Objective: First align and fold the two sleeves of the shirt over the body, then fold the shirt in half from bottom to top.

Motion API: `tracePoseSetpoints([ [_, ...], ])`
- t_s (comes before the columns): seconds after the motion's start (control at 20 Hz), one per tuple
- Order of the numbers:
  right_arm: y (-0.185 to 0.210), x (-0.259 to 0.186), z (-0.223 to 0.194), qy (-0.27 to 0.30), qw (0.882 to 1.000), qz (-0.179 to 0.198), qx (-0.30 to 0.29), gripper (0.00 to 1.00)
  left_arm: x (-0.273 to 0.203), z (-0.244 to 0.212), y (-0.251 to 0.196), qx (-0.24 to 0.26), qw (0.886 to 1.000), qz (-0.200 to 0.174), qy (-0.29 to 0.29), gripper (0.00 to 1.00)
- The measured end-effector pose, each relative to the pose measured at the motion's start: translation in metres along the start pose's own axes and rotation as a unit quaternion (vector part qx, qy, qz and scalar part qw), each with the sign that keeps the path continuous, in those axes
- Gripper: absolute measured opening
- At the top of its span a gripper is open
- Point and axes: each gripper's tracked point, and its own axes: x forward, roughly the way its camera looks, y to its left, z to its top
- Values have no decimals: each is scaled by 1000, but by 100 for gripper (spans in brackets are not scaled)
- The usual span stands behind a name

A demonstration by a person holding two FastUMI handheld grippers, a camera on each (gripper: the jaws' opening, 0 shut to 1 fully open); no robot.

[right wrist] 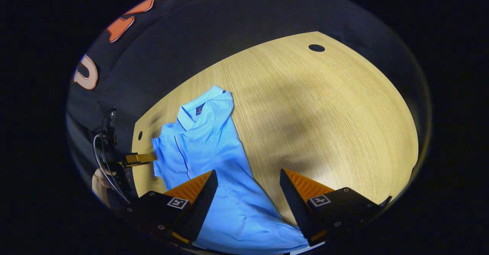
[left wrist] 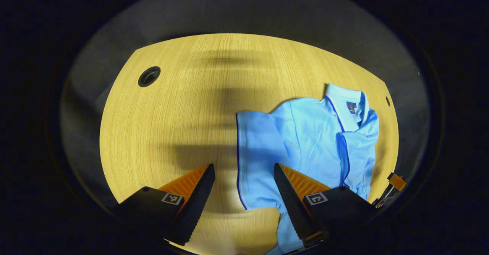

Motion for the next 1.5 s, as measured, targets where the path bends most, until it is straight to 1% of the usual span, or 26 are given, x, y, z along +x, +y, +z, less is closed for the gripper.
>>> tracePoseSetpoints([
  [0.05,-2,0,0,-1,1000,-1,0,99,2,-1,1,-4,1000,1,3,100],
  [0.15,-3,1,1,0,1000,-1,2,99,6,-4,6,1,1000,15,10,100],
  [0.2,-4,1,2,1,1000,-1,4,99,7,-4,8,2,1000,25,12,94],
  [0.25,-4,2,2,1,1000,0,6,99,7,-5,11,3,999,38,15,92],
  [0.3,-4,2,2,1,1000,0,7,98,7,-5,10,5,999,43,16,85],
  [0.35,-5,2,3,1,1000,-1,7,99,9,-5,6,8,999,41,13,79],
  [0.5,-6,1,3,0,1000,-2,7,99,11,-6,-5,1,999,39,14,36],
  [0.55,-6,1,3,-2,1000,-2,7,99,9,-7,-4,-3,999,45,17,22],
  [0.6,-6,1,4,-3,1000,-2,6,99,9,-6,-2,2,999,49,14,12],
  [0.7,-6,-2,3,-6,1000,-2,5,99,6,-8,-1,9,998,55,14,11],
  [0.8,-8,-3,3,-8,1000,-2,5,99,3,-11,-2,2,998,56,20,12],
  [0.9,-12,-6,3,-11,1000,-5,2,99,-7,-8,-2,1,998,54,11,12],
  [1.05,-16,-10,5,-15,1000,-6,2,99,-28,-1,-5,16,998,54,-6,11],
  [1.3,-25,-17,5,-17,1000,-6,-4,99,-59,6,-36,45,997,46,-32,11],
  [1.5,-32,-23,8,-19,1000,3,1,99,-68,9,-73,68,996,37,-42,11],
])
